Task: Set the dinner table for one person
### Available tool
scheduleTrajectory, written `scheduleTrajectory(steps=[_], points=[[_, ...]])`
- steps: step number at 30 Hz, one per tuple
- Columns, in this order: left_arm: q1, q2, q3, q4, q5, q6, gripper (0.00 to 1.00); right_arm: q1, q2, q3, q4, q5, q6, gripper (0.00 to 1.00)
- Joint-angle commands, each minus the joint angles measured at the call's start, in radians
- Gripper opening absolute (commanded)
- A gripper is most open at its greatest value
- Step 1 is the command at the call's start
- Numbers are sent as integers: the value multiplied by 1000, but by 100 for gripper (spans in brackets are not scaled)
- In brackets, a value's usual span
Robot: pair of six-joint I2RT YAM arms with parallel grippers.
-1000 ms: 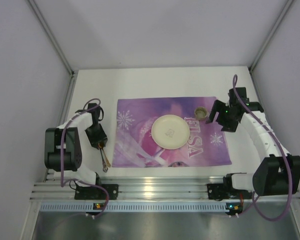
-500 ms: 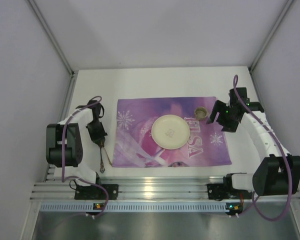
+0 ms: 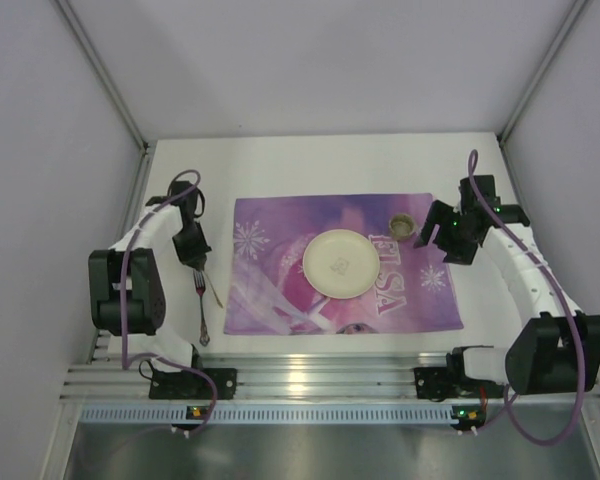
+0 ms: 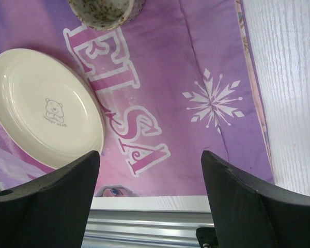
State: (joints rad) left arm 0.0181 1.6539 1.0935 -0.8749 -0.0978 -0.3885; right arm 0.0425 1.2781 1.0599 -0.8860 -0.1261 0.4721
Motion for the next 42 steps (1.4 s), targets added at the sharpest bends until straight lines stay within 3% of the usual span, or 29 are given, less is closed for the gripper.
scheduleTrajectory(steps=[1, 4, 5, 6, 8, 9, 13, 18, 25, 30, 36, 42], points=[[0, -78, 121, -18, -54, 54, 0, -15, -43, 14, -27, 5, 5, 80], [-1, -118, 189, -32, -54, 85, 0, -13, -57, 20, -39, 8, 2, 82], [-6, -152, 192, 28, 71, 118, 0, -13, -72, 20, -47, 11, 0, 89], [-6, -152, 192, 28, 72, 119, 0, -13, -77, 20, -47, 11, 0, 89], [-45, -186, 164, 115, 223, 131, 0, -13, -89, 14, -53, 22, -4, 99], [-67, -193, 157, 137, 249, 123, 0, -13, -98, 12, -59, 23, -7, 100], [-266, -186, 176, 244, 306, 41, 0, -15, -125, 14, -90, 34, -23, 100], [-498, -88, 215, 489, 395, -189, 0, -16, -180, 38, -149, 62, -20, 100], [-773, 168, 354, 770, 406, -403, 0, -20, -237, 167, -287, -18, 30, 100], [-901, 365, 517, 784, 368, -464, 0, -20, -269, 247, -390, 6, 4, 100], [-948, 495, 582, 803, 307, -549, 0, -20, -324, 224, -447, 34, -24, 100], [-975, 546, 586, 795, 253, -510, 0, -7, -342, 198, -455, 33, -32, 100]])
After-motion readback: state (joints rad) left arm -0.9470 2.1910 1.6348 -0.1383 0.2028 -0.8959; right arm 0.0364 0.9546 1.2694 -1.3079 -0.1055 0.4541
